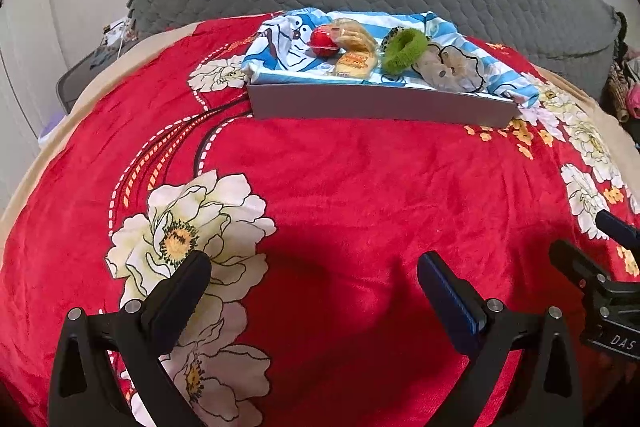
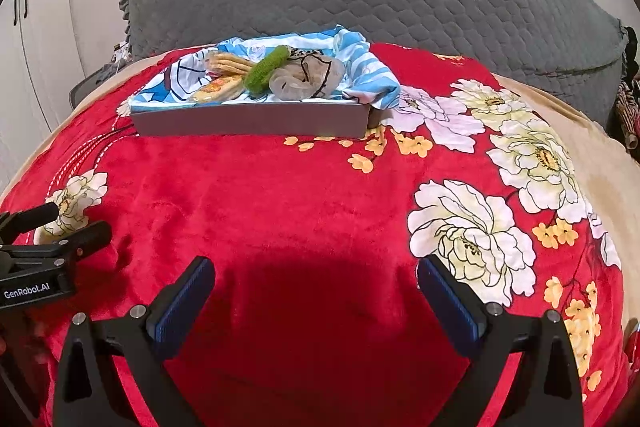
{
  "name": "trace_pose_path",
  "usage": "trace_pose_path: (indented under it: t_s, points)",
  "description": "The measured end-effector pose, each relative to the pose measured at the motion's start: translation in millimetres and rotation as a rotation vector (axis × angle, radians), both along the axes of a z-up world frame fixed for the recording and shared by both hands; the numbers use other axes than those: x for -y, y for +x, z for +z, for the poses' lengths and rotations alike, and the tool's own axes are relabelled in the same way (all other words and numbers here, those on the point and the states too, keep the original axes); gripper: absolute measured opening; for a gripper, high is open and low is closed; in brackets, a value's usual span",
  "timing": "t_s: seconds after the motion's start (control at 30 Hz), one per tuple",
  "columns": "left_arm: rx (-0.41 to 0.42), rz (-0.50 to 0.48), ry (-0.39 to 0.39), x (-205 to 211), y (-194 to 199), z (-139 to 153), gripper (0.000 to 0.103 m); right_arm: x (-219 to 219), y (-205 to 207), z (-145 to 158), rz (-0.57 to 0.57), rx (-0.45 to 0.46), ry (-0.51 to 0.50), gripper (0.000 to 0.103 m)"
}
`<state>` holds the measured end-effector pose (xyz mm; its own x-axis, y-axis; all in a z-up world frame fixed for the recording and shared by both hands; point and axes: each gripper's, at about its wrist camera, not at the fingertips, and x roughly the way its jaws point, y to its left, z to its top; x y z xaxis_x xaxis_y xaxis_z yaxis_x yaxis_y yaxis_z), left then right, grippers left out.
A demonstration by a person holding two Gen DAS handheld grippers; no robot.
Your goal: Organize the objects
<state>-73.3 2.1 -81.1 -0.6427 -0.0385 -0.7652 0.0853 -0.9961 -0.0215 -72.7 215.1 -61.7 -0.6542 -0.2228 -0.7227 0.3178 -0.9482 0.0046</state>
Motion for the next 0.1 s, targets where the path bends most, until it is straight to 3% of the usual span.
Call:
trace_pose_path:
  t_s: [0.1]
  points:
    - [0.009, 0.000, 0.010, 0.5, -0.4, -0.4, 0.103, -0.1, -0.2, 0.3, 0.001, 0.004, 0.003, 0.102]
